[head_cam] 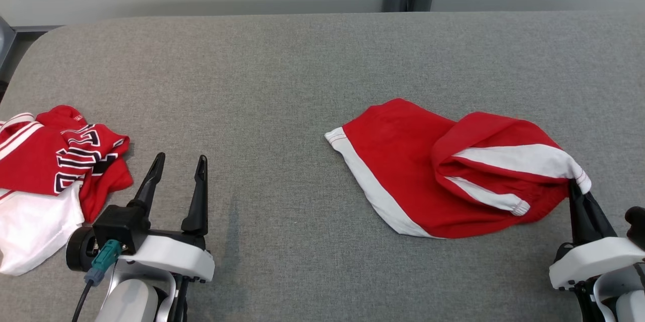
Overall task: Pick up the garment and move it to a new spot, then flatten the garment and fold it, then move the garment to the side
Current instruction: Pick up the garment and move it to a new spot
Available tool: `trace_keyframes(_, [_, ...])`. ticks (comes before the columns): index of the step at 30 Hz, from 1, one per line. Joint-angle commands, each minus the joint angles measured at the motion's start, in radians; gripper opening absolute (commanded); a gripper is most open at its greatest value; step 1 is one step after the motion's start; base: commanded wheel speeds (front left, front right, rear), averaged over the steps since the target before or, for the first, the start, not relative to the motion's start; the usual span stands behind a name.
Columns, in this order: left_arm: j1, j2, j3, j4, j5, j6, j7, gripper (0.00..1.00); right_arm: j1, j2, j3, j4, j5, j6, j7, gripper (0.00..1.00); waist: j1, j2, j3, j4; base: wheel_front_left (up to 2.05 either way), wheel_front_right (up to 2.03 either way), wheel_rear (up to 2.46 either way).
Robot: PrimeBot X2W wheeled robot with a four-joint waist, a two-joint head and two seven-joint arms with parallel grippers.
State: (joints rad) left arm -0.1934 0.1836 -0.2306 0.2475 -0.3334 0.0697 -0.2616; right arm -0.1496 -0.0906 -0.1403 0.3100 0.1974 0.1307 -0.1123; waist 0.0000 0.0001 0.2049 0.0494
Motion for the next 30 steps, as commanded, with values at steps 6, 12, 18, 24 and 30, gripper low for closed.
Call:
trace_keyframes(6, [-0.022, 0.006, 0.004, 0.005, 0.012, -0.009, -0.004, 1.00, -0.038, 0.005, -0.003, 0.091, 0.009, 0.000, -0.041, 0.45, 0.0000, -0.0001, 0.007, -0.002, 0.00, 0.00, 0.00])
trace_keyframes(12, [-0.007, 0.002, 0.007, 0.005, 0.011, -0.007, -0.004, 1.00, -0.046, 0.014, 0.014, 0.102, 0.011, 0.000, -0.087, 1.00, 0.0000, -0.0001, -0.003, -0.003, 0.00, 0.00, 0.00])
trace_keyframes(18, [0.018, 0.002, 0.014, 0.000, 0.009, -0.002, -0.004, 1.00, -0.020, 0.023, 0.020, 0.024, 0.001, 0.000, -0.115, 1.00, 0.0000, -0.0001, -0.020, -0.012, 0.00, 0.00, 0.00])
trace_keyframes(24, [0.032, 0.004, 0.015, -0.002, 0.006, 0.002, -0.004, 1.00, 0.008, 0.030, 0.038, -0.070, -0.017, 0.000, -0.110, 1.00, 0.0000, -0.0001, -0.046, -0.022, 0.00, 0.00, 0.00])
trace_keyframes(30, [0.055, 0.005, 0.016, -0.002, 0.001, 0.011, -0.003, 1.00, 0.038, 0.035, 0.059, -0.131, -0.028, 0.000, -0.099, 1.00, 0.0000, -0.0001, -0.079, -0.027, 0.00, 0.00, 0.00])
